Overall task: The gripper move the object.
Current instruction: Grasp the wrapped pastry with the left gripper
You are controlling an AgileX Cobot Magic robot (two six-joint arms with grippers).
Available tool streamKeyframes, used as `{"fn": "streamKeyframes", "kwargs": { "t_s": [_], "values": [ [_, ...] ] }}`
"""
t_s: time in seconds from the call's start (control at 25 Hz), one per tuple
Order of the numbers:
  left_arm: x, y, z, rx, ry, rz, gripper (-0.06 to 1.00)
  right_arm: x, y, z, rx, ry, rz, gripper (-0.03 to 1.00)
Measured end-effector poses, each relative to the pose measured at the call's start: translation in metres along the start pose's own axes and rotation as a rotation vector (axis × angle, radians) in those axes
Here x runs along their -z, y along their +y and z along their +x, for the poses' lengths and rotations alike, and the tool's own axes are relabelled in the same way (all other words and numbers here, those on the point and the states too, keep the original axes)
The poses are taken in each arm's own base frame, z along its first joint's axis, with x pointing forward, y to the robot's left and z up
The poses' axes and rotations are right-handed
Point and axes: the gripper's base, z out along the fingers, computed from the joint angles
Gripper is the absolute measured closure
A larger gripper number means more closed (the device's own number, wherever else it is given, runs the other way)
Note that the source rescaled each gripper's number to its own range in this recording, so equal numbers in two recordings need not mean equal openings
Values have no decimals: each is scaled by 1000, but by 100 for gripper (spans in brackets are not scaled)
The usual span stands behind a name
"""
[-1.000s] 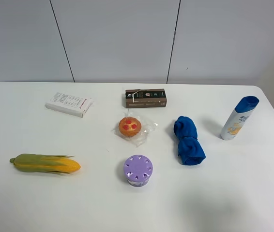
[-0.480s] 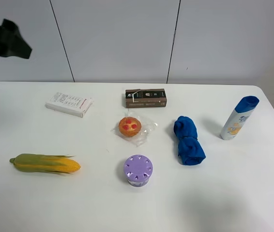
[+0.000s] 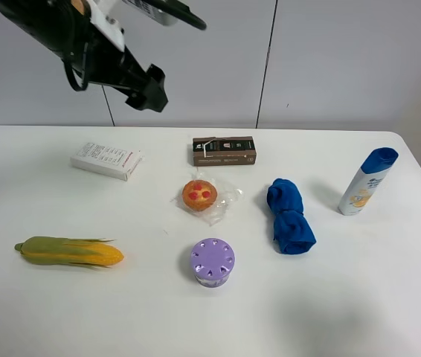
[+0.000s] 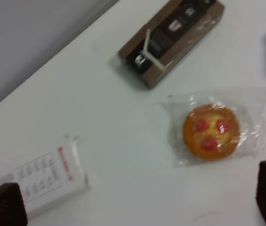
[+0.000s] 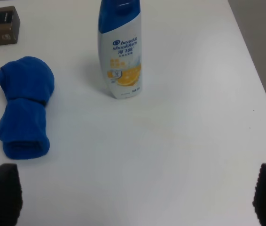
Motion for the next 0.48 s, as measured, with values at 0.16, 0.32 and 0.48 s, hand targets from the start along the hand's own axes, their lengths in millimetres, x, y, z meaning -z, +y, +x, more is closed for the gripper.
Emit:
{"fn": "streamKeyframes", "kwargs": {
  "t_s": [0.16, 0.32, 0.48],
  "values": [
    [-32, -23, 0, -71, 43, 43, -6, 0, 0, 0, 0, 0, -1, -3],
    [-75, -42, 6, -138, 92, 76, -6, 0, 0, 0, 0, 0, -1, -3],
    [-120, -49, 16, -168, 127, 89, -6, 0, 0, 0, 0, 0, -1, -3]
  ]
}}
